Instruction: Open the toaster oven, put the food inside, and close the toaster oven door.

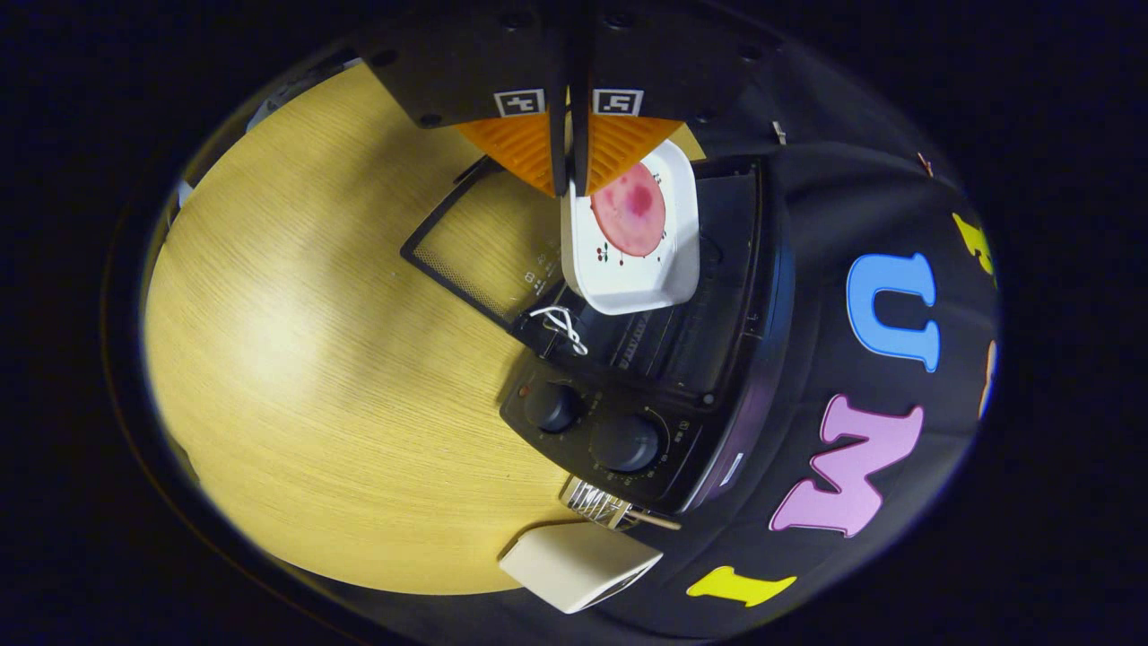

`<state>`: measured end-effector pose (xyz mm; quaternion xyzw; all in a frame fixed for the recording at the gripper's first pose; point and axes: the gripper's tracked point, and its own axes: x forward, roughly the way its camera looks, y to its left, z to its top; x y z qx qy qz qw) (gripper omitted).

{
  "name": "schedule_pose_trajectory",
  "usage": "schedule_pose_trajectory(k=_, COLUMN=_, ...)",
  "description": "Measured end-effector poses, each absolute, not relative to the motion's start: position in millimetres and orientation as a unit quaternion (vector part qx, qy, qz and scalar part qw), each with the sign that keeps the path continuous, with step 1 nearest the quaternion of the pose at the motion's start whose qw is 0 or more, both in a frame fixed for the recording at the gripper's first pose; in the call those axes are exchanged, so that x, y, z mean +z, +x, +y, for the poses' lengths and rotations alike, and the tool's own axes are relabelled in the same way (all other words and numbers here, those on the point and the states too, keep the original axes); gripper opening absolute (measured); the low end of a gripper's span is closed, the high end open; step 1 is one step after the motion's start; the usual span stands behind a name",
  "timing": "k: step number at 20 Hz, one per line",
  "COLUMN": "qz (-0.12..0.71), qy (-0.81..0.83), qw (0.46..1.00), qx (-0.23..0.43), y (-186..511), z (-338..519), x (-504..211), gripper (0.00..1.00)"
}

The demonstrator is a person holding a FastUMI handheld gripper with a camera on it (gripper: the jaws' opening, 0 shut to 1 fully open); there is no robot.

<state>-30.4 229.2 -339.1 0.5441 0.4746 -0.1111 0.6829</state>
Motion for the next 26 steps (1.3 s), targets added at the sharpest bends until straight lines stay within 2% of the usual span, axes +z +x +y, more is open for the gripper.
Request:
schedule_pose_trajectory(k=3, qz=0.453, qy=0.574, qw=0.662, qx=-0.166, y=-18, z=232, x=-348, gripper=0.05)
schedule_pose_trajectory(k=10, qz=0.430, qy=0.608, qw=0.633, qx=-0.212, y=26, z=262, x=-358, gripper=0.05)
schedule_pose_trajectory(k=16, qz=0.408, qy=0.622, qw=0.630, qx=-0.224, y=50, z=273, x=-365, gripper=0.05)
schedule_pose_trajectory(k=20, qz=0.397, qy=0.649, qw=0.616, qx=-0.203, y=66, z=286, x=-362, gripper=0.07)
schedule_pose_trajectory(k=22, qz=0.386, qy=0.664, qw=0.611, qx=-0.194, y=68, z=289, x=-352, gripper=0.10)
schedule_pose_trajectory(k=24, qz=0.377, qy=0.678, qw=0.606, qx=-0.177, y=77, z=291, x=-350, gripper=0.20)
schedule_pose_trajectory(k=26, qz=0.378, qy=0.684, qw=0.604, qx=-0.157, y=76, z=293, x=-345, gripper=0.36)
